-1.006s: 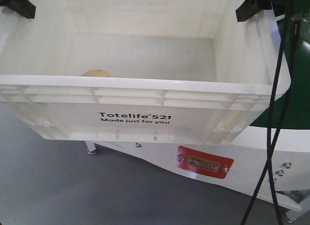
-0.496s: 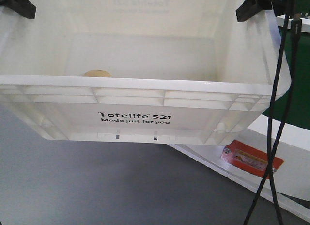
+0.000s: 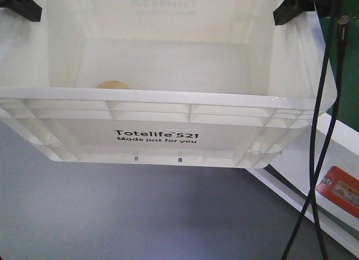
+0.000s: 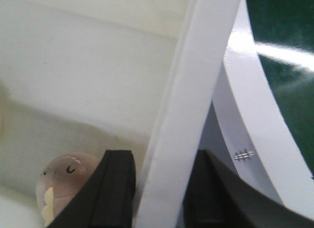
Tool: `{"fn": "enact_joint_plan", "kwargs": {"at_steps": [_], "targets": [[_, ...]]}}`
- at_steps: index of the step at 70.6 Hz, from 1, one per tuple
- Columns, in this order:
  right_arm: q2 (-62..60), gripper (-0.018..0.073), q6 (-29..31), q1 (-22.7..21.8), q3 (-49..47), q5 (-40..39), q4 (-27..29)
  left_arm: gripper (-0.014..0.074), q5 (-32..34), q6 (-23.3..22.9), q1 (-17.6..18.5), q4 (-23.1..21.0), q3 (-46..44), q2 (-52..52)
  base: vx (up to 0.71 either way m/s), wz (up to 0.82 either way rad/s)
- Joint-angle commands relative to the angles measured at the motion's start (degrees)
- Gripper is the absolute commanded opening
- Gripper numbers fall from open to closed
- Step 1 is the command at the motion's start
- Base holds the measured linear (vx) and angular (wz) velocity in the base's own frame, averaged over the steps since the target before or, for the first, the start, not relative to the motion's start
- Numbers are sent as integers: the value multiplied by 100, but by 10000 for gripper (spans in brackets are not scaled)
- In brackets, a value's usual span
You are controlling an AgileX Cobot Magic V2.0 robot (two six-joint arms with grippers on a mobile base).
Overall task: Place moving items into box and shelve
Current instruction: 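Hold the tote with both grippers while the base drives away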
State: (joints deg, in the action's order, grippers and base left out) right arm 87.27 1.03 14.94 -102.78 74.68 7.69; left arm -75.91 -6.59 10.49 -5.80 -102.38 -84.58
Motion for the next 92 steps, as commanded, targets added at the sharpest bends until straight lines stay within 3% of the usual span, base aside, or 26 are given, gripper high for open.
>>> {"fn": "enact_joint_plan", "kwargs": {"at_steps": [1,92], "targets": [[-307,-12,195,17,-266,-112,193,-17,456,-3,23,-100,-267,285,-10,54],[-307,-12,195,12,-266,-112,187,-17,456,-3,23,-100,-267,285,2,60]]}}
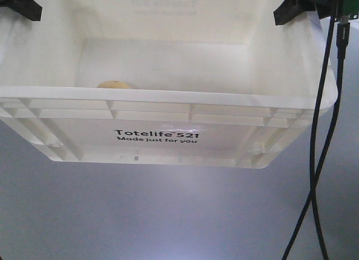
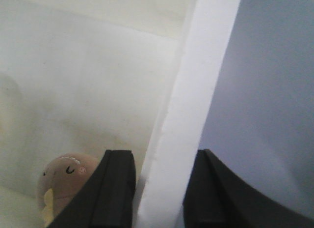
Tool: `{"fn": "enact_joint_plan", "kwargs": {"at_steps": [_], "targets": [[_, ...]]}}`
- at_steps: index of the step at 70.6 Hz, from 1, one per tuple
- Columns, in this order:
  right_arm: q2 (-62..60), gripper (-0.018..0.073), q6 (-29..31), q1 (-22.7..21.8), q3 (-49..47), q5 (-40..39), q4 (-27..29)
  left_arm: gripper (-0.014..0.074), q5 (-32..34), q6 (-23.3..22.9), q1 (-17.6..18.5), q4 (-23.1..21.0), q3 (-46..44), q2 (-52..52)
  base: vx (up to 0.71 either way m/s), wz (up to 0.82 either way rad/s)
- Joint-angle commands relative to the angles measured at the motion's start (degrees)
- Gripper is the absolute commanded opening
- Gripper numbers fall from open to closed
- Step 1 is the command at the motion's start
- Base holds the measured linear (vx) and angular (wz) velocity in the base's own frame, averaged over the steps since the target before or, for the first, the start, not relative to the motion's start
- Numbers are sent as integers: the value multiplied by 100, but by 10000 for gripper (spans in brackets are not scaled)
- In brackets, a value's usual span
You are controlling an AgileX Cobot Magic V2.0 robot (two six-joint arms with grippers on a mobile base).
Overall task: Place moving items into box and shelve
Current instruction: 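Hold the tote with both grippers while the base drives away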
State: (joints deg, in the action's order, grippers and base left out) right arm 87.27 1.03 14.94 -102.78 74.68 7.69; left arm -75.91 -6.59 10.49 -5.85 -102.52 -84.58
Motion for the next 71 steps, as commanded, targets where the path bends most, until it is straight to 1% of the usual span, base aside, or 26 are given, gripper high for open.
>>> {"fn": "enact_joint_plan", "kwargs": {"at_steps": [1,50,71], "targets": [[-307,-12,195,12,-266,-112,188,-17,456,-3,23,-94,-252,285,16,64],[-307,-12,195,12,-266,-116,188,-17,456,-3,23,-94,-252,285,21,76],[-307,-12,195,12,-266,-115,182,-17,456,-3,23,-94,-252,291,27,67]]}}
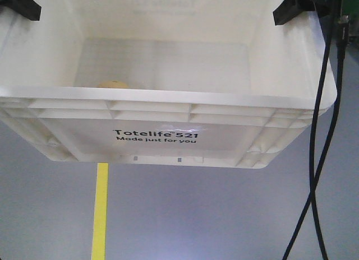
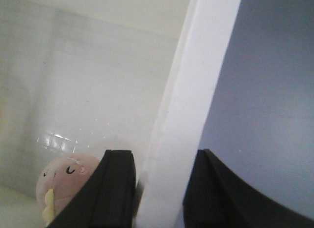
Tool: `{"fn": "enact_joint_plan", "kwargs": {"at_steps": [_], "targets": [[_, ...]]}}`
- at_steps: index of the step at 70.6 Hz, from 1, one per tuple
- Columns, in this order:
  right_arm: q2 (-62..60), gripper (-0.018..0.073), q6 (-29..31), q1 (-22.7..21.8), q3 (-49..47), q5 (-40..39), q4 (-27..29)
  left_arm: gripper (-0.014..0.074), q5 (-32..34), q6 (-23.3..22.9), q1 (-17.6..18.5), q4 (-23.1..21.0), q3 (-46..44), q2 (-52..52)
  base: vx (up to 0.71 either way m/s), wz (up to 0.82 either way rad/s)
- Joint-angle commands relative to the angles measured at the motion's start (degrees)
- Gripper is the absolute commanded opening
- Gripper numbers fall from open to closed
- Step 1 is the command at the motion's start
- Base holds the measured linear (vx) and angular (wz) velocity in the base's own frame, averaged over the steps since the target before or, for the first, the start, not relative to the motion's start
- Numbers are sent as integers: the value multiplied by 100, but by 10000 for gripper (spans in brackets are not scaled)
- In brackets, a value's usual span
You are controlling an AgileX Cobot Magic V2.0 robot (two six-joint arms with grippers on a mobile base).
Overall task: Place moving items into box and shelve
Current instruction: 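Hold the tote with both grippers while the base drives away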
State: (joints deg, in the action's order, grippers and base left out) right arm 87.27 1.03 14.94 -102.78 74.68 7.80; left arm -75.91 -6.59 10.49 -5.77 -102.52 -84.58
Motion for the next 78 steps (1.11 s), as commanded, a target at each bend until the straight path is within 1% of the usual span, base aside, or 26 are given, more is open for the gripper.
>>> {"fn": "enact_joint_plan", "kwargs": {"at_steps": [1,27,78], "targets": [[-307,-12,195,12,-266,-115,171,-17,456,-3,23,-103,-252,291,30,59],[-307,-12,195,12,-266,-115,171,-17,456,-3,23,-103,-252,291,32,46],[-307,-12,195,12,-266,-115,171,-17,456,-3,23,-103,-252,291,41,32]]}}
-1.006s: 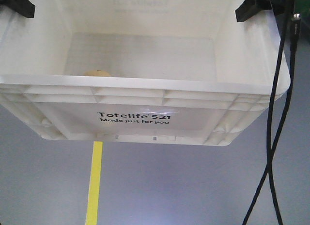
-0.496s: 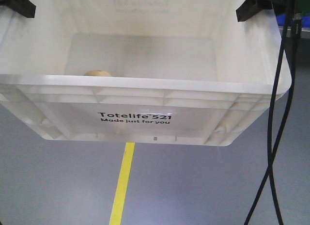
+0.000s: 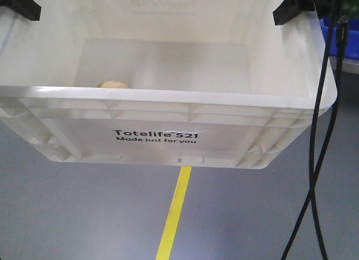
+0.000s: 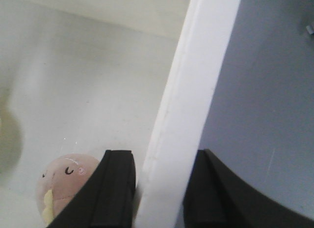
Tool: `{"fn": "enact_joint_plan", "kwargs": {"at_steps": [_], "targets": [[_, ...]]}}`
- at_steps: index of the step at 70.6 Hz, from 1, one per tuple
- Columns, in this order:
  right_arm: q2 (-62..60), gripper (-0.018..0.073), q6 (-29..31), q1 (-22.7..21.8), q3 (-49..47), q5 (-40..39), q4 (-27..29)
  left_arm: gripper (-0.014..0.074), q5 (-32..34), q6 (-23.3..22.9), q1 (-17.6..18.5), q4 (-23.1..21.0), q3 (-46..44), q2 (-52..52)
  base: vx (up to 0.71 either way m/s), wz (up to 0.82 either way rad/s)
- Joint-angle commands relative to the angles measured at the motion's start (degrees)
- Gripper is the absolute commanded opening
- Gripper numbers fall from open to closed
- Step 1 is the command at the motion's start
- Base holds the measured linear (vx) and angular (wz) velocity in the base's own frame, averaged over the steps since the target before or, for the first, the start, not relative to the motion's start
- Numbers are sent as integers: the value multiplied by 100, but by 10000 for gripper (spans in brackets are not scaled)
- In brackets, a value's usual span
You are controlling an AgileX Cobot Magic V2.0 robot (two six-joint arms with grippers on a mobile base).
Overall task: Place moving items into box and shelve
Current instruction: 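Hold the tote with both grippers while the base drives away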
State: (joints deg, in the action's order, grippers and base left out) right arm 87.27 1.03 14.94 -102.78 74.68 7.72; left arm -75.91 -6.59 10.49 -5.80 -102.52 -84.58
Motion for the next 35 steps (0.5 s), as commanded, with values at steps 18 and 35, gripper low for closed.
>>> {"fn": "enact_joint_plan", "kwargs": {"at_steps": [18,35], "targets": [[-307,-12,195,12,-266,-115,179,-17,456,-3,23,-99,-252,291,49,20],[-307,-12,195,12,-266,-115,182,-17,456,-3,23,-99,-252,291,53,11]]}}
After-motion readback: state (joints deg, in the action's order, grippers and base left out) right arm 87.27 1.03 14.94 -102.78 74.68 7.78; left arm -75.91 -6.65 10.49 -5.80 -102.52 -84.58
